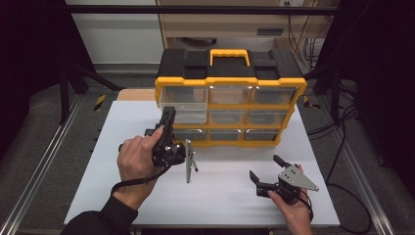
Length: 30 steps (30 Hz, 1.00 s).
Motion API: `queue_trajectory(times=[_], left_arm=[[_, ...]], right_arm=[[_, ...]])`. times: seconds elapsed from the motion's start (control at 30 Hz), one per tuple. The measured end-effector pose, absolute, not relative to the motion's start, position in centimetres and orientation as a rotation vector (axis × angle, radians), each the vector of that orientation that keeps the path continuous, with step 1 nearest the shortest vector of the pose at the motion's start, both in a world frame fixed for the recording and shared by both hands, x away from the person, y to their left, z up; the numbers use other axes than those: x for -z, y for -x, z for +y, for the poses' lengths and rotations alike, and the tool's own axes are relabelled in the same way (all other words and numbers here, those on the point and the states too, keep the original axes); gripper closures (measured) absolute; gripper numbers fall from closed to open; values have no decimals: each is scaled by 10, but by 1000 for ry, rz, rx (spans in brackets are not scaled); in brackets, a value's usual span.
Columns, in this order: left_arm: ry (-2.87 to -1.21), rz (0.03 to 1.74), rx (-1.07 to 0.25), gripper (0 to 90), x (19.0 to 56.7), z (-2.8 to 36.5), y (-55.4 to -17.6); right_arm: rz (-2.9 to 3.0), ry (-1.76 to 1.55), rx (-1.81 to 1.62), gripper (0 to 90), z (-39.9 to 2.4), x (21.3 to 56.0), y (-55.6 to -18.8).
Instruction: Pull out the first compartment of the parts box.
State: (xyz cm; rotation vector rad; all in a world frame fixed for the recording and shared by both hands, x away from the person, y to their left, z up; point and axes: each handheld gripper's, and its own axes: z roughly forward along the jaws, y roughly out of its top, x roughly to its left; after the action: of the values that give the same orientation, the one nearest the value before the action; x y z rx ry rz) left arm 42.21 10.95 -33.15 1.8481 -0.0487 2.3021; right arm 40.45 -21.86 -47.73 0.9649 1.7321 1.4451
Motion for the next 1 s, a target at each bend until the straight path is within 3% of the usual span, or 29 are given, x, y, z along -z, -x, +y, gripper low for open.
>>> queue_trajectory(times=[1.0], left_arm=[[-1849,-59,-2307,802,330,107,-409]], right_arm=[[1731,-962,-1444,25,-218,477,-405]])
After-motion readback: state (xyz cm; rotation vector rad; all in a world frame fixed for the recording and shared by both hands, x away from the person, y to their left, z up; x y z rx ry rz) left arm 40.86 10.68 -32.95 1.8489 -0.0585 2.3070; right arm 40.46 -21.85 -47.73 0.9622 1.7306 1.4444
